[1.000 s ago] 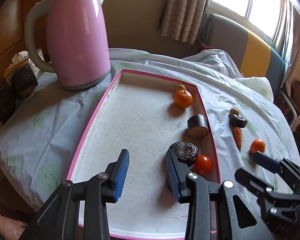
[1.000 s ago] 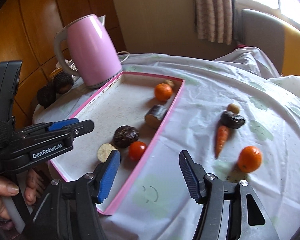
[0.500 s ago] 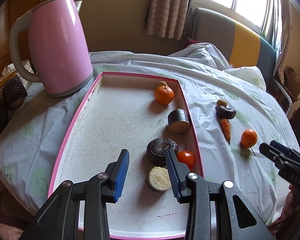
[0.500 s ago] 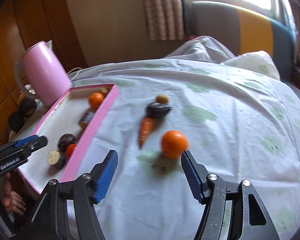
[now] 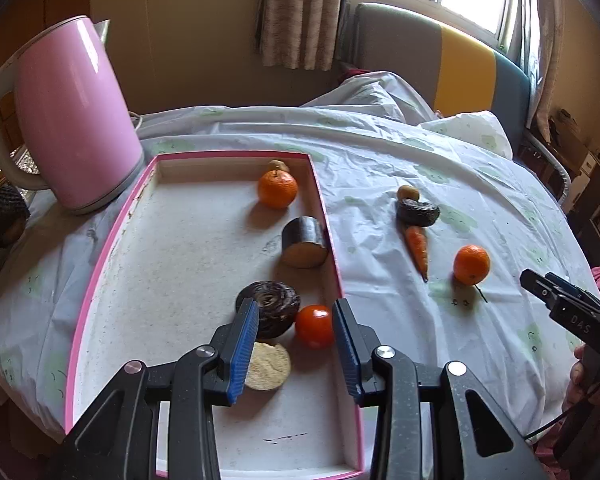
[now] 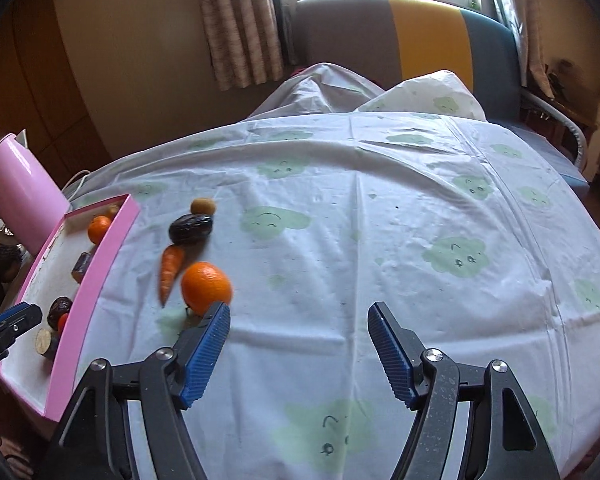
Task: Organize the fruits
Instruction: 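Move the left tool to the orange carrot and close on it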
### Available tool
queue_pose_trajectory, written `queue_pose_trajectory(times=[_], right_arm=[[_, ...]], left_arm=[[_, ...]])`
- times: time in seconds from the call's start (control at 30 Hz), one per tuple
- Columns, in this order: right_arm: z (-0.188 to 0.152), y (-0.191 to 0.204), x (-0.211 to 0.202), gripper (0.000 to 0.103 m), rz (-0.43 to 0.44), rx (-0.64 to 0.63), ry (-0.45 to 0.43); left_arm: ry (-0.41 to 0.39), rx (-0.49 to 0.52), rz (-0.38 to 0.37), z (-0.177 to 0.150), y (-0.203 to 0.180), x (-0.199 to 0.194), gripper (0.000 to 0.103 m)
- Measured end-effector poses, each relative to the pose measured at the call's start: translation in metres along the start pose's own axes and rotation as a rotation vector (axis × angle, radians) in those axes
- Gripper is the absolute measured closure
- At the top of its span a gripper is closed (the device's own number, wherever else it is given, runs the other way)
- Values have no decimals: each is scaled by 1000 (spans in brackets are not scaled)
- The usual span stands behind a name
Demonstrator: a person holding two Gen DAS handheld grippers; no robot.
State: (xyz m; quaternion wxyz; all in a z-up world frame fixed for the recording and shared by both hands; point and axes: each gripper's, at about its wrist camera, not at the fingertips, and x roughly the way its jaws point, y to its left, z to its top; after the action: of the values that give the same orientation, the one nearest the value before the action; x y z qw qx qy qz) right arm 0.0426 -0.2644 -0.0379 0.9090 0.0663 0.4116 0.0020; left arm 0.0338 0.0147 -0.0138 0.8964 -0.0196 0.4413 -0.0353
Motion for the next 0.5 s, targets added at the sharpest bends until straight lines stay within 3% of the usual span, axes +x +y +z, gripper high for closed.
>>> queue_pose_trajectory(times=[0.5], right_arm=[[-2, -7, 10, 31, -37, -13, 6]], left_arm=[[38, 81, -47, 8, -33, 12, 65]])
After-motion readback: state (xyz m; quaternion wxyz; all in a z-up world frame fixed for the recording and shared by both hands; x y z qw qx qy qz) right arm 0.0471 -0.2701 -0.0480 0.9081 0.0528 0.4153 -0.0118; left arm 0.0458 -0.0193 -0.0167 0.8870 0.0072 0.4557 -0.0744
